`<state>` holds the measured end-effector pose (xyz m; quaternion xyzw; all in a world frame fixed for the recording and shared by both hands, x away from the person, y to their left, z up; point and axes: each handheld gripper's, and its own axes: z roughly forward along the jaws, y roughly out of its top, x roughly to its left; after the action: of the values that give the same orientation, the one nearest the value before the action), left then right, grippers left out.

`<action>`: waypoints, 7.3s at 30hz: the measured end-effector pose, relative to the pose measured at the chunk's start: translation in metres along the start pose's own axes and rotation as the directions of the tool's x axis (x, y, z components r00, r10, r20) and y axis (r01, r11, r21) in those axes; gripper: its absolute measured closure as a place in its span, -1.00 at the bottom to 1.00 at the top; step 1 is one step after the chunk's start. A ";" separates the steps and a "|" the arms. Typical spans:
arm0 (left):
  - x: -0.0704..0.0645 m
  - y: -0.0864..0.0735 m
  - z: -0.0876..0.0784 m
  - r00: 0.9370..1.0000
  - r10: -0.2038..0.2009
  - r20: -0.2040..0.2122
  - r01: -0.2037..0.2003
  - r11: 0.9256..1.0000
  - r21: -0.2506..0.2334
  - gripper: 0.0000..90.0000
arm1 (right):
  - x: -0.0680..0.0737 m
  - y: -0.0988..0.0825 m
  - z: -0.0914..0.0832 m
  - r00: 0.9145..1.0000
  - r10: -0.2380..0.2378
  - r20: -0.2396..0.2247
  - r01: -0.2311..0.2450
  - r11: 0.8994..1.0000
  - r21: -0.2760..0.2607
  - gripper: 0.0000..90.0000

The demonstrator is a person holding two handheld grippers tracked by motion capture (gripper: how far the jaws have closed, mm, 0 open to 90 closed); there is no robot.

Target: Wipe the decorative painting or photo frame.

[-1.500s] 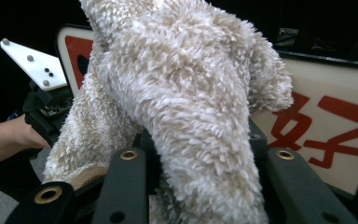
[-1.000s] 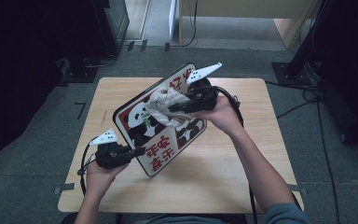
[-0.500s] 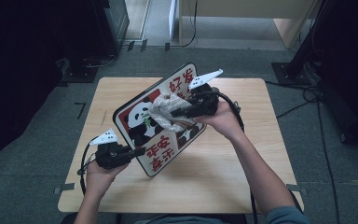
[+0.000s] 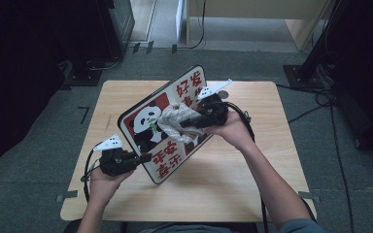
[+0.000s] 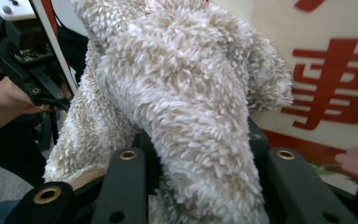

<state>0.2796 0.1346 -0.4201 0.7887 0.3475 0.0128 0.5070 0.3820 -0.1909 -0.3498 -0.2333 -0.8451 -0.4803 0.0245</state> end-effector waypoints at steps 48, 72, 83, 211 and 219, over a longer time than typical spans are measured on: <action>0.000 0.000 -0.003 1.000 0.003 0.017 -0.003 1.000 -0.010 0.65 | -0.003 -0.060 0.023 0.999 0.033 0.010 -0.034 0.996 0.079 0.42; 0.000 0.001 -0.003 1.000 0.010 0.020 -0.010 1.000 -0.006 0.65 | -0.010 -0.100 0.040 0.999 0.053 0.005 -0.053 0.990 0.127 0.41; 0.000 0.001 -0.003 1.000 0.014 0.021 -0.014 1.000 -0.006 0.65 | -0.012 -0.115 0.049 0.997 0.075 0.004 -0.074 0.985 0.157 0.41; -0.002 0.000 -0.003 1.000 0.005 0.010 -0.005 1.000 -0.019 0.67 | 0.037 -0.014 0.038 0.993 -0.078 -0.086 0.081 0.996 0.031 0.40; -0.002 0.000 -0.003 1.000 0.005 0.013 -0.004 1.000 -0.019 0.67 | 0.034 -0.029 0.043 0.993 -0.081 -0.086 0.085 0.995 0.044 0.38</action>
<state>0.2774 0.1358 -0.4186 0.7847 0.3423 0.0122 0.5167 0.3475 -0.1553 -0.3875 -0.1771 -0.8635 -0.4701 0.0454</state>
